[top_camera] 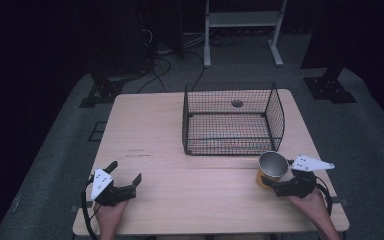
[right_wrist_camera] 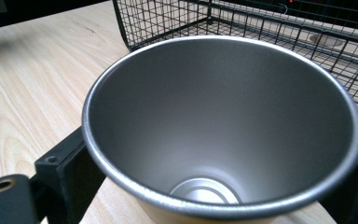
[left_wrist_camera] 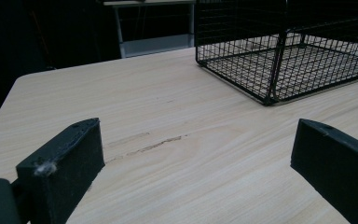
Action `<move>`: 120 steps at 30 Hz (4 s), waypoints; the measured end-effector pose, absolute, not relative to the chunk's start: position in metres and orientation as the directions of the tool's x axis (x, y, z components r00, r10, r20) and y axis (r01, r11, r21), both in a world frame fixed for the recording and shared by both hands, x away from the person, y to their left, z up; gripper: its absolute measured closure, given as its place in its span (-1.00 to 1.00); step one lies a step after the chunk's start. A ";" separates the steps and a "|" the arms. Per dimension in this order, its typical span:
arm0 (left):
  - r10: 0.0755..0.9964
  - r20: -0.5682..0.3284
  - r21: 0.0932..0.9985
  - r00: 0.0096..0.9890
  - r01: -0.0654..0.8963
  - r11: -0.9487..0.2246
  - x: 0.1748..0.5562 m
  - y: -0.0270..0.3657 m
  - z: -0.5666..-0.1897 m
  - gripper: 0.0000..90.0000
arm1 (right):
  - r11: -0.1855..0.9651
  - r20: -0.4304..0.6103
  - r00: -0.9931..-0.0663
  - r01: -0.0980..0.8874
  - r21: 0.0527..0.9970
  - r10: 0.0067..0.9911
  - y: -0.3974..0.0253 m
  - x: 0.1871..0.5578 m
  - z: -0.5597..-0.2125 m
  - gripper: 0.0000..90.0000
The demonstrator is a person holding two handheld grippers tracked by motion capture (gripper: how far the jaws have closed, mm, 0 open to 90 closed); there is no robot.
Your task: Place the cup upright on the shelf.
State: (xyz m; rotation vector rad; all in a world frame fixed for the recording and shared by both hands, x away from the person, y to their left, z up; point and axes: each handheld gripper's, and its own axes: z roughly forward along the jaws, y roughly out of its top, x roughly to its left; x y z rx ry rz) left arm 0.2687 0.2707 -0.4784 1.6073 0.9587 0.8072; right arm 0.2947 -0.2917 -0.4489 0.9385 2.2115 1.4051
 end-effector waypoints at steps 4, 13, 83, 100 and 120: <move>0.891 0.033 0.974 0.452 0.184 -0.129 0.269 0.271 -0.478 -0.96 | 0.284 0.051 -0.719 0.337 0.898 0.693 -0.293 0.295 -0.448 -0.69; 0.892 0.034 0.974 0.451 0.184 -0.130 0.269 0.270 -0.478 -0.96 | 0.318 0.039 -0.730 0.344 0.884 0.682 -0.296 0.295 -0.441 -0.69; 0.887 0.021 0.975 0.462 0.187 -0.121 0.268 0.271 -0.479 -0.96 | 0.401 0.049 -0.860 0.287 0.870 0.508 -0.243 0.413 -0.312 -0.69; 0.884 0.024 0.975 0.467 0.186 -0.125 0.268 0.270 -0.479 -0.96 | 0.426 0.041 -0.867 0.285 0.859 0.497 -0.225 0.448 -0.306 -0.69; 0.882 0.018 0.974 0.471 0.191 -0.123 0.269 0.271 -0.479 -0.96 | 0.393 0.089 -0.851 0.329 0.859 0.518 -0.215 0.483 -0.314 -0.69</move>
